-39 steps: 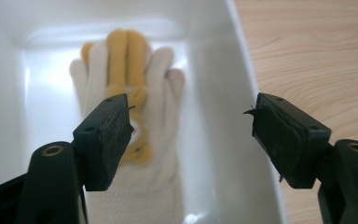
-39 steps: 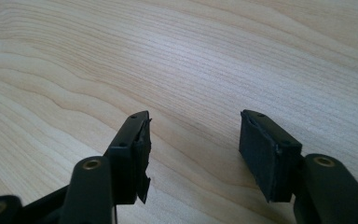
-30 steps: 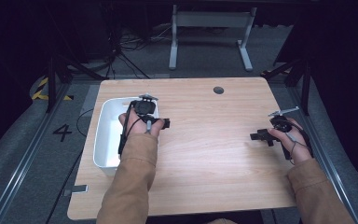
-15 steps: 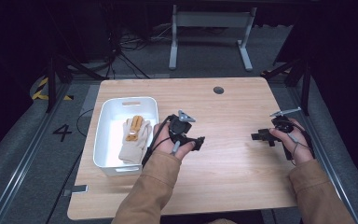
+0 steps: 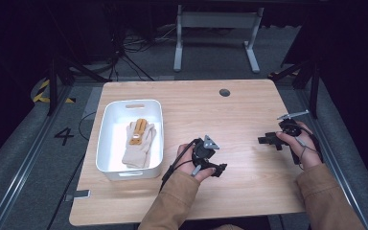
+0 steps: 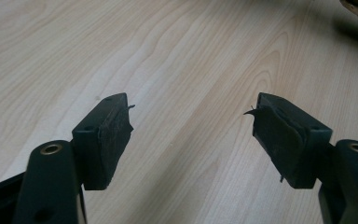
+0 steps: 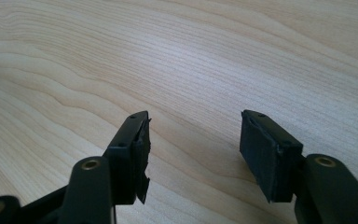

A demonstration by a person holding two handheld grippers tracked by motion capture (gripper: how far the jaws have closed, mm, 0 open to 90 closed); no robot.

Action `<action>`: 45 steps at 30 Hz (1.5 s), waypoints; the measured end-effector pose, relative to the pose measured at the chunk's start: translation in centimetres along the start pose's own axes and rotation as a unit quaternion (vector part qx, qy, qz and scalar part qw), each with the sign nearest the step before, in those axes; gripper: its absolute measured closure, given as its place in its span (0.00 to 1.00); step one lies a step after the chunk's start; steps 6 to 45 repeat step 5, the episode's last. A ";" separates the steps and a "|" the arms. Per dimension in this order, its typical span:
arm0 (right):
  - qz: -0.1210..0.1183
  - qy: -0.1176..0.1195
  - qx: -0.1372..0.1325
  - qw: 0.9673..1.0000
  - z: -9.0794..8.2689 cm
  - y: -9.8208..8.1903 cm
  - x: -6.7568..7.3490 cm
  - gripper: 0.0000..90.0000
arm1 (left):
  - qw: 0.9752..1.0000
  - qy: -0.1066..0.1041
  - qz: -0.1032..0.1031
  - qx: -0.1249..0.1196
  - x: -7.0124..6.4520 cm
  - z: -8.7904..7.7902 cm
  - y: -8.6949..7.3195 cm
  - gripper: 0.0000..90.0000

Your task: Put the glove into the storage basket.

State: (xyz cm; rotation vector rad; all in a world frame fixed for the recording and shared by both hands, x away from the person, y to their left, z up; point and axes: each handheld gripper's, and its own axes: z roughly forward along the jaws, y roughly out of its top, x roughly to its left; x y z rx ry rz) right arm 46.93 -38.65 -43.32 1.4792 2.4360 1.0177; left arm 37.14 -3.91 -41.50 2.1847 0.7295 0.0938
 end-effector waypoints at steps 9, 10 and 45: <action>-0.001 -0.002 -0.001 1.000 0.0 0.0 0.0 0.48 | 1.000 0.020 -0.007 0.015 -0.2 0.5 -0.4 0.30; -0.001 -0.002 -0.001 1.000 0.0 0.0 0.0 0.48 | 1.000 0.020 -0.007 0.015 -0.2 0.5 -0.4 0.30; -0.001 -0.002 -0.001 1.000 0.0 0.0 0.0 0.48 | 1.000 0.020 -0.007 0.015 -0.2 0.5 -0.4 0.30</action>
